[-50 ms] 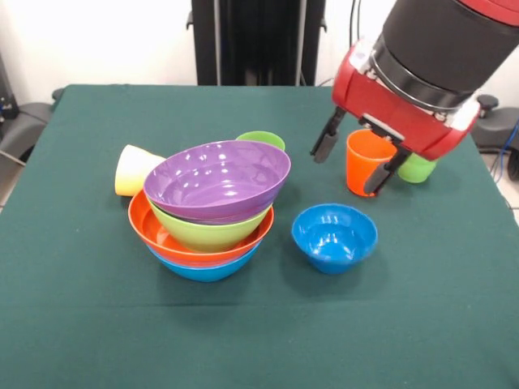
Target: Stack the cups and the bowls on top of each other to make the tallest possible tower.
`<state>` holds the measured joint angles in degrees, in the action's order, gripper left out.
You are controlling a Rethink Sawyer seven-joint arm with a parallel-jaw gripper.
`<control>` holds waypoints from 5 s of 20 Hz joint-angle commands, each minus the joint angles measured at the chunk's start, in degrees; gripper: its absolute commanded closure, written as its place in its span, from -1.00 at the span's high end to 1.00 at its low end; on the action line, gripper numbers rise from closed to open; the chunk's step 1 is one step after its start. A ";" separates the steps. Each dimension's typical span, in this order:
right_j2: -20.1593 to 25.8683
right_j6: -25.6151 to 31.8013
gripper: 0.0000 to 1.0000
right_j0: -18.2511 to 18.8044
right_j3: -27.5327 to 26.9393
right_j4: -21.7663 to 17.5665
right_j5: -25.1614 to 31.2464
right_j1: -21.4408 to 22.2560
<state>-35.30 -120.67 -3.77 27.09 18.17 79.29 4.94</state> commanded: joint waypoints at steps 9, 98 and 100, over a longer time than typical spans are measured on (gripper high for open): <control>5.39 -9.84 1.00 -0.38 5.66 -1.40 -7.91 -6.04; 8.27 -16.14 -1.00 -8.02 29.57 7.21 -32.14 -7.65; 8.44 -16.25 -1.00 -8.36 30.63 7.36 -32.26 -7.00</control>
<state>-34.40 -126.17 -11.14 52.33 24.74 50.29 -3.78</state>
